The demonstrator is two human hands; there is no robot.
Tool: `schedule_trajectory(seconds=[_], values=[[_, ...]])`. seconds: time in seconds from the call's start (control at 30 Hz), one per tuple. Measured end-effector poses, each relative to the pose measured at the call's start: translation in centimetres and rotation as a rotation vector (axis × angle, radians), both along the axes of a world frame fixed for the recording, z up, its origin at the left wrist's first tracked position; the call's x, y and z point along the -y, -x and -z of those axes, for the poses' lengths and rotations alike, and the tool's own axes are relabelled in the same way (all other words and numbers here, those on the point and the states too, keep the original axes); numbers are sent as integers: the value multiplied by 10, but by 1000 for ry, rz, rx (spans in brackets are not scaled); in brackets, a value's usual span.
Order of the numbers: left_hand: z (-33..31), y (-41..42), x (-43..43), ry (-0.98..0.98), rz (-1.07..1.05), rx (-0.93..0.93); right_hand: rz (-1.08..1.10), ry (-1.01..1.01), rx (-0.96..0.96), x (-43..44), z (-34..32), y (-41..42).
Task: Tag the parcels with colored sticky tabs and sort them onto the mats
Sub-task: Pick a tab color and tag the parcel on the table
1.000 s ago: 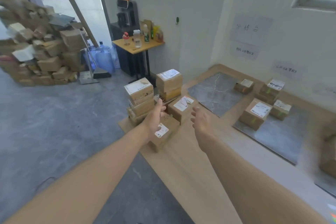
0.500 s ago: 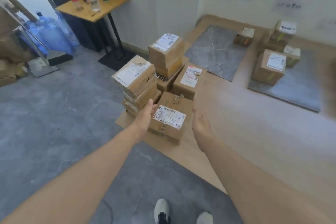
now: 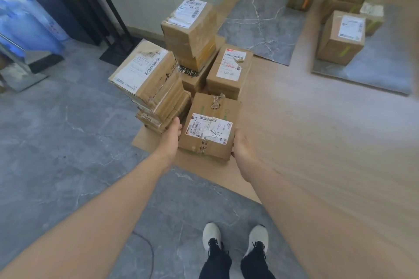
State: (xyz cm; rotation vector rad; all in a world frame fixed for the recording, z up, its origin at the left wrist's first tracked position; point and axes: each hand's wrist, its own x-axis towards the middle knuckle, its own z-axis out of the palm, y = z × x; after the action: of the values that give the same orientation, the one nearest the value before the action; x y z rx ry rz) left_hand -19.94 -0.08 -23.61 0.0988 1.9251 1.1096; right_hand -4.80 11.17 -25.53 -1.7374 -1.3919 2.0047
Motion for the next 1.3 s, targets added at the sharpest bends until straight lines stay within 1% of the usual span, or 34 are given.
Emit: schedule_trajectory(seconds=[0.17, 0.27, 0.43, 0.57, 0.87, 1.03, 1.2, 1.3], values=[[-12, -13, -10, 29, 27, 32, 69, 20, 13, -5, -15, -15], [-24, -26, -17, 9, 45, 29, 105, 9, 11, -15, -24, -33], [-46, -50, -37, -36, 115, 17, 201, -98, 22, -32, -50, -66], [-63, -76, -62, -90, 203, -4, 280, -143, 24, -47, -69, -101], [-92, -165, -134, -188, 346, 38, 421, -220, 34, -95, -101, -200], [-90, -224, -178, -188, 377, 48, 442, -255, 54, -124, -100, -258], [-74, -286, -210, -144, 381, 61, 437, -225, 49, -157, -88, -316], [-60, -316, -225, -134, 371, 68, 445, -181, 7, -176, -76, -345]])
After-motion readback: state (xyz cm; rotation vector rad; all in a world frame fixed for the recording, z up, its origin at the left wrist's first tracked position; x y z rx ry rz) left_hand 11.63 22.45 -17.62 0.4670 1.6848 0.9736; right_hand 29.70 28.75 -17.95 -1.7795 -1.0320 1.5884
